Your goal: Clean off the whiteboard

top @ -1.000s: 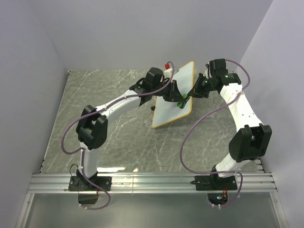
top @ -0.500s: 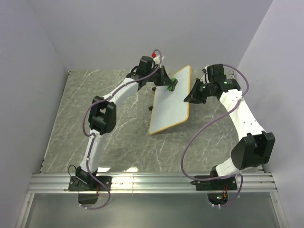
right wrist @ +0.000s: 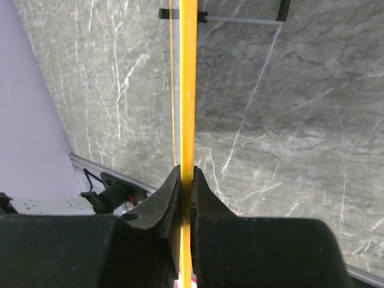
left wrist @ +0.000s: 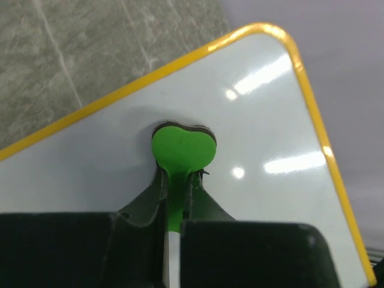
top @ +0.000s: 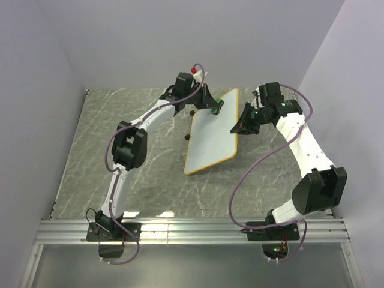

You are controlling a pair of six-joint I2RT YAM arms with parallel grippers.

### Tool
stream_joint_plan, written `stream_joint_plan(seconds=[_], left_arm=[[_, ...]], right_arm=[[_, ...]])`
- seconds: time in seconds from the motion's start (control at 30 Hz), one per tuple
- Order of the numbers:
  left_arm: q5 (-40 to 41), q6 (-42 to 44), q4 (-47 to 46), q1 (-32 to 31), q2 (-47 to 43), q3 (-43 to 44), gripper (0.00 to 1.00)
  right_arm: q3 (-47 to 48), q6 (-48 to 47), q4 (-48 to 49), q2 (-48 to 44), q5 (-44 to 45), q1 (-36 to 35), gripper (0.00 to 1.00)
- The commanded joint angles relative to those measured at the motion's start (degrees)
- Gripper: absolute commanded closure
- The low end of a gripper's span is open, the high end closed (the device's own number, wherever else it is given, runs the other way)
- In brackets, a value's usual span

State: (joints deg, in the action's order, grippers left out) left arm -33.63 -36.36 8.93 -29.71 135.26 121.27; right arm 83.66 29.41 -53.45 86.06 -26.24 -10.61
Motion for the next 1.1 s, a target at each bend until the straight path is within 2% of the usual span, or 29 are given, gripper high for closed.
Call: stream_joint_plan(seconds=[0.0,0.17,0.33,0.43,0.57,0.67,0.9,1.07], left_arm=[[-0.4,3.5,2.0,-1.4,-4.3,-6.0,1.00],[0.1,7.2,3.3,-5.3,-11.5,-14.3,1.00],[-5.9,8.6,0.0,-8.9,-18.4,-24.4,1.00],[-6.9,8.0,-2.0,-10.7,-23.4,-30.0,1.00],[-4.3,8.1,2.5,-10.8,-27.1,-33.0,1.00],[-1.4,8.5,2.0,-9.8,-30.6,-40.0,1.00],[-1.4,10.5,1.1,-8.2,-36.5,-55.1,1.00],[-2.3,10.3,-1.5,-8.2,-38.4,-58.1,1.00]], right_arm=[[3.2,-2.3,-1.8,2.0,-2.2,-1.5,1.00],[6.7,-2.7,-2.0,4.2,-1.3,-1.3,1.00],[8.5,-2.3,-1.5,6.2,-1.4,-1.4,1.00],[8.9,-2.3,-1.0,6.7,-1.4,-1.4,1.00],[9.4,-2.6,-1.0,7.1,-1.1,-1.4,1.00],[10.0,-2.5,-0.8,7.3,-1.1,-1.2,1.00],[12.8,-0.9,-0.1,9.0,-2.8,1.0,1.00],[13.7,0.1,0.1,10.1,-3.9,1.3,1.00]])
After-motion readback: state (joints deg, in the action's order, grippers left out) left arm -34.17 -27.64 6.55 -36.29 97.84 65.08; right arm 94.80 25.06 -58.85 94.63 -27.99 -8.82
